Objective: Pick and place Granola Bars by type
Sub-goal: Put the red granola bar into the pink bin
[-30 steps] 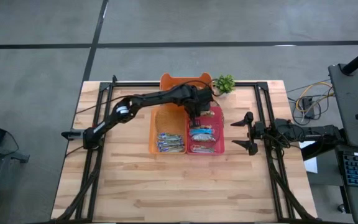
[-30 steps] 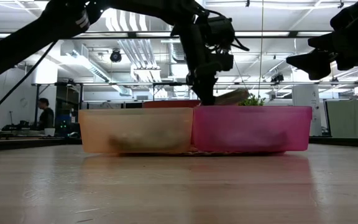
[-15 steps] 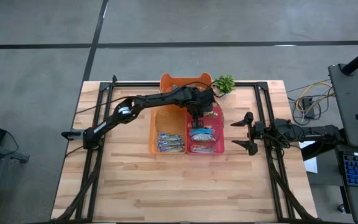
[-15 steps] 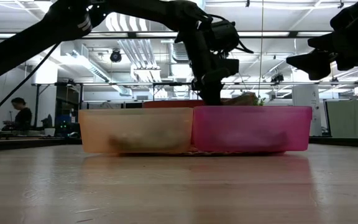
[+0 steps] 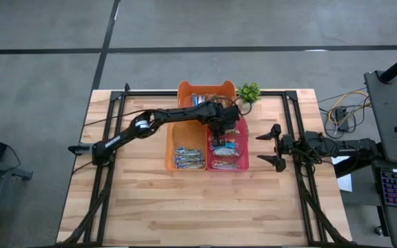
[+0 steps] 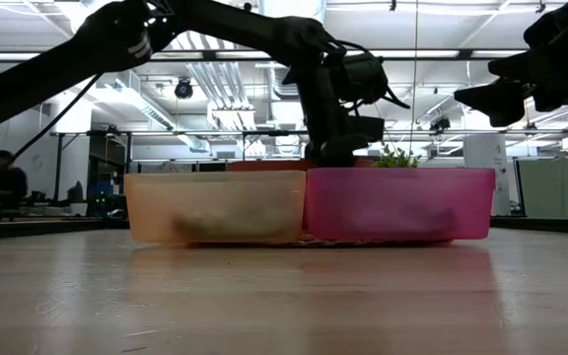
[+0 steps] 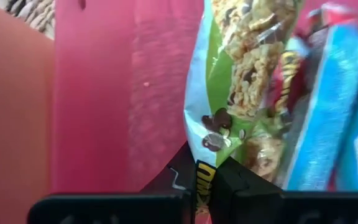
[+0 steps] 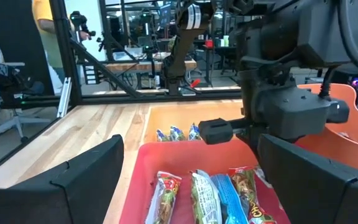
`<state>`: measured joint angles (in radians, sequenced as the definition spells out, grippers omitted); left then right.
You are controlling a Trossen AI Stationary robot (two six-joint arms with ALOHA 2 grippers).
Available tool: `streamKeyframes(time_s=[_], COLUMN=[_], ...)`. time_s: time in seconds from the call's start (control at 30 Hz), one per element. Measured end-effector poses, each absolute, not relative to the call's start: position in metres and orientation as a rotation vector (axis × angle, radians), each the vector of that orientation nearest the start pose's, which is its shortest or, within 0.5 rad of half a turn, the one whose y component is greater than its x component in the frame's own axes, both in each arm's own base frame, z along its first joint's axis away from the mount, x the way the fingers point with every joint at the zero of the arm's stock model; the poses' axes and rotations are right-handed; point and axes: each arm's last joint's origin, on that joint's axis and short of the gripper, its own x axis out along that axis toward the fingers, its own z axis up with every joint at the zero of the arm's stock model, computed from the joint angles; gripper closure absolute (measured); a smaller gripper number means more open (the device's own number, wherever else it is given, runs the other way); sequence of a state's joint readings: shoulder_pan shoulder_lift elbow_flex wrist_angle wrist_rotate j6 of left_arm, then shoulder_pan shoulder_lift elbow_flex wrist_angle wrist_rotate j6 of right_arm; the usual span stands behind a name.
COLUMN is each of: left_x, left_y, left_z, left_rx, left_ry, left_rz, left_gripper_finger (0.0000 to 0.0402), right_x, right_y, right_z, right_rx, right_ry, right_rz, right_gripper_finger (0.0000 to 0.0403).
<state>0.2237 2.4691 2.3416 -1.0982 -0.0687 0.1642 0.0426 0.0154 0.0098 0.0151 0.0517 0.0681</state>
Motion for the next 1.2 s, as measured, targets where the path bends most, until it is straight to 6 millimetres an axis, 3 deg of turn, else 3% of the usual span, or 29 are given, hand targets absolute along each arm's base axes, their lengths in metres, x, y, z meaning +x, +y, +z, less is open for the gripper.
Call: streamKeyframes(time_s=[0.4, 0.9, 1.2], left_x=[0.491, 0.488, 0.489], left_y=[0.117, 0.116, 0.117], left_z=[0.183, 0.19, 0.208], left_rx=[0.074, 0.098, 0.091], left_ry=[1.334, 1.352, 1.319], left_rz=[0.163, 0.148, 0.143], left_gripper_finger=[0.0399, 0.0395, 0.0389], right_x=[0.098, 0.098, 0.098], right_y=[0.003, 0.003, 0.003], right_z=[0.167, 0.167, 0.167], right_rx=[0.071, 0.069, 0.069], right_ry=[-0.01, -0.009, -0.009], right_rz=[-0.008, -0.009, -0.008], right_gripper_finger=[0.0044, 0.0044, 0.0044])
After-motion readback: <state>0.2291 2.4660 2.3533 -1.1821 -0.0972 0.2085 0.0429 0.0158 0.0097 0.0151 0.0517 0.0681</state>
